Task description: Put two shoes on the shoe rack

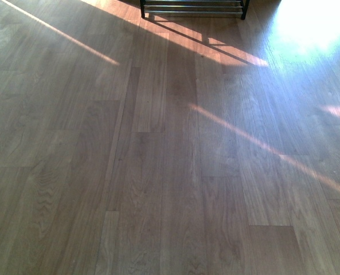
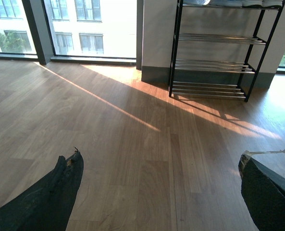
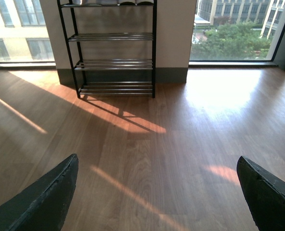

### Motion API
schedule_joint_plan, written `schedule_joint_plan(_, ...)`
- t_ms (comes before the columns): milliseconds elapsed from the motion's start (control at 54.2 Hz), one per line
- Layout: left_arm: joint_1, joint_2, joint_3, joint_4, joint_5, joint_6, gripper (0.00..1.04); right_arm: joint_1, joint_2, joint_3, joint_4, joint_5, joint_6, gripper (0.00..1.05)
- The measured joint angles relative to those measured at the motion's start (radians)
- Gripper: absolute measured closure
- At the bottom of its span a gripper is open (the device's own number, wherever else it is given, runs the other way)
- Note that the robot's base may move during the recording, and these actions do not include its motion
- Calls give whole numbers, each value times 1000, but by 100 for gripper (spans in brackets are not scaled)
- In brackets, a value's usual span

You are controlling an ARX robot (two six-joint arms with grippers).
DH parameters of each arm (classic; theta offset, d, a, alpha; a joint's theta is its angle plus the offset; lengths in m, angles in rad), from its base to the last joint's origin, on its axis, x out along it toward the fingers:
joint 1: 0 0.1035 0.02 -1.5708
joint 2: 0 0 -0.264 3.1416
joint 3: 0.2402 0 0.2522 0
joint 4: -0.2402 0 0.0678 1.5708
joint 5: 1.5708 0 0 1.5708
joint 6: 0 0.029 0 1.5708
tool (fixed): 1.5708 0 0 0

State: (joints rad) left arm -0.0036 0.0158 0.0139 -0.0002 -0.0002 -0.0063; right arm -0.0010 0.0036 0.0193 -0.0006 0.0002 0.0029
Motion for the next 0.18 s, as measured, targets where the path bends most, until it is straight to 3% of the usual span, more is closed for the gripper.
schedule_joint_plan(184, 0, 0, 0, 0, 0, 0, 9, 0, 0, 0, 0, 0, 0, 9)
